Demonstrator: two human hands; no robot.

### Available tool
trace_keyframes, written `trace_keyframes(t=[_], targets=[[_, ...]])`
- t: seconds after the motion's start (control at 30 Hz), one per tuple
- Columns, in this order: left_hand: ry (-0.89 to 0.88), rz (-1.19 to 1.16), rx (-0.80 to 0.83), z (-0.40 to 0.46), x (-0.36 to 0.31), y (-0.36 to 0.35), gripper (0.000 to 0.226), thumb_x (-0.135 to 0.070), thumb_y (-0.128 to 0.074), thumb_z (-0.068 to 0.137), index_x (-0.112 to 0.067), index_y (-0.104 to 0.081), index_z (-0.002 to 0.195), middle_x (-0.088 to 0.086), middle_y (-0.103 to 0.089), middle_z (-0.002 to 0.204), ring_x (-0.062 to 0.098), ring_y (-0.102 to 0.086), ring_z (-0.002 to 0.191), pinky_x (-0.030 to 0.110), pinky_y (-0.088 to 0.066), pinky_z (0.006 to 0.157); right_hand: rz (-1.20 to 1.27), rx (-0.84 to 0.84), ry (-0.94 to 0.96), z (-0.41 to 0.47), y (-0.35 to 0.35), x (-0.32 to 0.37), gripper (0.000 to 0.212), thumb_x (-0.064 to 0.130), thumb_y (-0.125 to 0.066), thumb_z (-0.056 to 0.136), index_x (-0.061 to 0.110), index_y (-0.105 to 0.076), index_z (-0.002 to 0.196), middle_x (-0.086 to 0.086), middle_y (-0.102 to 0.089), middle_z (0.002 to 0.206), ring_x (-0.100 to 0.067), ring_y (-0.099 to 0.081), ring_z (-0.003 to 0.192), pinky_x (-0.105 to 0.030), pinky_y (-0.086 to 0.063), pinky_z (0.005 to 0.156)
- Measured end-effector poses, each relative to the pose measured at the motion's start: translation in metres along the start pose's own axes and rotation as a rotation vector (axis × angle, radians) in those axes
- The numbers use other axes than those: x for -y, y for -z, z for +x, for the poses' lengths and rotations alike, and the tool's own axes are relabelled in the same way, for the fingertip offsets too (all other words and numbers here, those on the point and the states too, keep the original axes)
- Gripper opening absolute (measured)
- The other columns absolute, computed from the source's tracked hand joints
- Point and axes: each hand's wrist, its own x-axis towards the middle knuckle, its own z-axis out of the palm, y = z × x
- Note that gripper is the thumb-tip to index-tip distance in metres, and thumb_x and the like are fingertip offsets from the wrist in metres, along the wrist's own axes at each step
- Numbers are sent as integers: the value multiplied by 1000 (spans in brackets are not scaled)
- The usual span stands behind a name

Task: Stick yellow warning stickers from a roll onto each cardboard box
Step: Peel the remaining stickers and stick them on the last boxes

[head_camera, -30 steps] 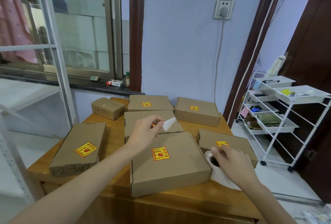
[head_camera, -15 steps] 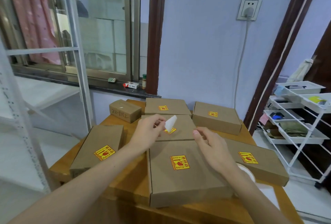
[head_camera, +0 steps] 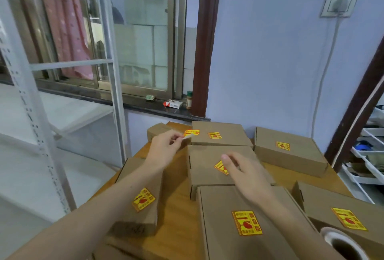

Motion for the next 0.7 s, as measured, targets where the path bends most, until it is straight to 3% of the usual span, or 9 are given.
trace_keyframes(t=[0.1,0.27,0.53,0.6,0.7], targets=[[69,18,-48,23,23,-3,18,-18,-57,98,-18,-68,112,-5,-65,105,4,-57,93,8,-38,72,19,25,10,8,-4,0,39,52,-33,95,34,-58,118,21,-60,99,-1,-55,98,-44,-45,98],[178,92,-84,58,59,-12,25,-16,-58,98,-12,-67,121,4,-67,118,9,-56,102,18,-41,84,-11,73,11,17,-1,-1,35,49,-33,96,35,-56,118,30,-52,91,1,-51,96,-41,-42,99],[209,271,55,78,79,-27,37,-17,-53,100,-14,-58,136,8,-62,131,23,-58,117,33,-48,97,15,103,10,29,-2,-2,33,47,-34,97,36,-55,120,34,-48,88,3,-49,96,-35,-42,99],[191,340,75,79,81,-28,33,-19,-52,100,-17,-62,131,5,-66,122,20,-61,108,29,-50,89,-1,110,22,30,-3,-1,33,46,-33,97,37,-54,120,36,-45,87,2,-48,99,-36,-41,100],[128,484,90,80,82,-28,20,-21,-52,97,-19,-70,89,0,-65,85,12,-58,75,17,-39,58,-16,125,34,30,-5,-1,34,46,-32,97,37,-53,122,38,-43,87,0,-47,103,-38,-39,103]])
